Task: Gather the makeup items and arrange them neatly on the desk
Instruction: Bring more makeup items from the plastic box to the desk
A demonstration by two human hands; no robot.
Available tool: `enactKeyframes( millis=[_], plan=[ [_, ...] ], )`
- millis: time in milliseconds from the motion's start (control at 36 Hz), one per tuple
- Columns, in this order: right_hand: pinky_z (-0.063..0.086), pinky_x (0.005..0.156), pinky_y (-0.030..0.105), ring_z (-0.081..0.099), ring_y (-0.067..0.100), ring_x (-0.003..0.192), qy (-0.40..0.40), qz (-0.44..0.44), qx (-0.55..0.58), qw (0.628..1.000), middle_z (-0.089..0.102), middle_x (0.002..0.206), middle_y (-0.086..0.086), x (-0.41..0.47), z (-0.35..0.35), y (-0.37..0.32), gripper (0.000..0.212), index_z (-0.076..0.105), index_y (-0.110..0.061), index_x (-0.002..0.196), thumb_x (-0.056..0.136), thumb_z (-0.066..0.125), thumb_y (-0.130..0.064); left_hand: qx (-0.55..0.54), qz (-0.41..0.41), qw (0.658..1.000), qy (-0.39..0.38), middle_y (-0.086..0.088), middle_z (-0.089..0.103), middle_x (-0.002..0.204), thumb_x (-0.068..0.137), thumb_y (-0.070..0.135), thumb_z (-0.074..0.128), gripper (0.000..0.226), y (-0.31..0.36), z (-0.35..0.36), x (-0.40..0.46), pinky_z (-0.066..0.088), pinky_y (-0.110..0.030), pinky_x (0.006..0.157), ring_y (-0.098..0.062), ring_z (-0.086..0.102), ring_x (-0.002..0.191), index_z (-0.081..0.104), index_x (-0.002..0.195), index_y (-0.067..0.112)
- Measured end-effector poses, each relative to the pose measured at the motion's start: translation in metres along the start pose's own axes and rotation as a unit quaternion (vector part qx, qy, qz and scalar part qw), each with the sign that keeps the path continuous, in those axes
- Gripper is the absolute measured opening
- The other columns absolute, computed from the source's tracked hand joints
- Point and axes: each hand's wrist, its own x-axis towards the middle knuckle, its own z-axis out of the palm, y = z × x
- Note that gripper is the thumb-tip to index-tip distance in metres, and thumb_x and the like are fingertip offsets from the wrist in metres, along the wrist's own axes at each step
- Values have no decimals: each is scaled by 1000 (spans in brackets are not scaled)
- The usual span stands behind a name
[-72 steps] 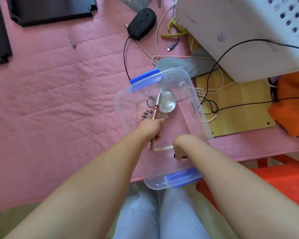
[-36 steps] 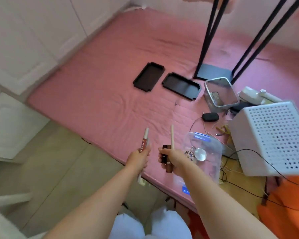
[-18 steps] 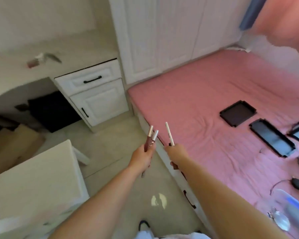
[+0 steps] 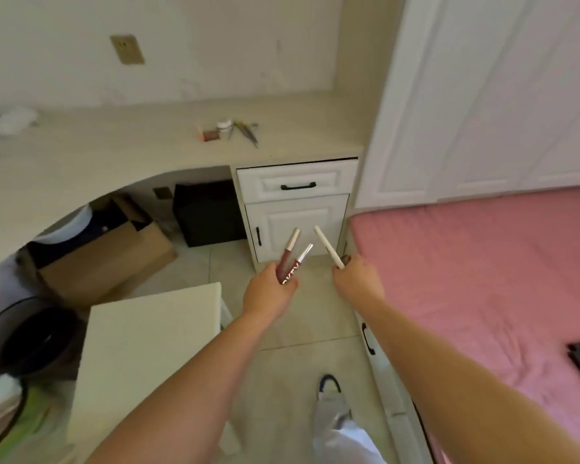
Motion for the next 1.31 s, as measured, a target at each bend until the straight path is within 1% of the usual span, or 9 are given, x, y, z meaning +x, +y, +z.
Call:
enactKeyframes(
  millis=[139,361,500,611,667,889,1028,1194,1306],
  plan=[
    [38,63,30,49,25,75,-25,-67,-39,997,50,82,2,75,6,-48,9,48,-17,89,90,50,-25,40,-22,998,30,3,58,82,87,34,55,24,-1,-21,73,41,-27,58,-17,57,70,54,109,23],
    [27,44,21,42,8,57,-92,-111,-77,987,45,70,-6,180,28,-122,10,46,-20,88,91,50,-28,31,-100,992,74,4,56,75,91,36,52,19,-2,-47,171,47,-27,60,-14,59,68,55,100,20],
    [27,45,21,42,8,57,-137,-104,-101,980,44,70,-6,222,51,-157,13,48,-19,90,92,48,-31,22,-136,988,76,8,53,72,92,38,48,11,-15,-62,220,45,-24,55,-8,57,65,49,96,28],
    [31,46,22,48,12,62,-160,-97,-94,978,48,73,-3,258,72,-193,12,48,-19,87,92,47,-30,4,-176,982,73,5,53,73,92,33,50,17,-29,-83,263,39,-21,51,-8,55,64,53,102,19],
    [30,46,23,47,12,61,-164,-98,-92,977,50,74,-2,277,82,-213,12,47,-19,81,91,47,-27,-4,-178,982,61,4,54,75,92,32,50,15,-36,-93,285,38,-20,49,-9,56,64,52,102,22],
    [31,45,23,50,11,58,-170,-62,-98,979,52,73,-3,326,129,-277,8,47,-20,86,89,49,-27,23,-158,987,10,2,55,77,94,32,46,15,-70,-151,370,37,-23,48,-12,56,63,47,103,20],
    [33,47,24,51,13,61,-169,-61,-107,978,54,77,-2,356,154,-307,15,46,-20,88,90,48,-35,59,-200,978,-10,-5,60,90,94,34,41,20,-91,-177,419,45,-30,61,-22,60,73,43,106,18],
    [35,49,24,50,15,64,-185,-84,-155,967,48,74,-4,393,180,-332,15,44,-21,93,91,47,-36,85,-201,975,-30,-6,58,90,95,37,41,20,-104,-184,468,45,-33,64,-26,58,74,41,103,18],
    [35,49,25,50,15,64,-197,-72,-130,969,50,76,-2,427,194,-348,17,42,-20,90,90,49,-35,90,-193,977,-31,-7,62,95,95,37,41,21,-104,-187,503,48,-35,66,-26,59,76,41,104,17]
  ],
)
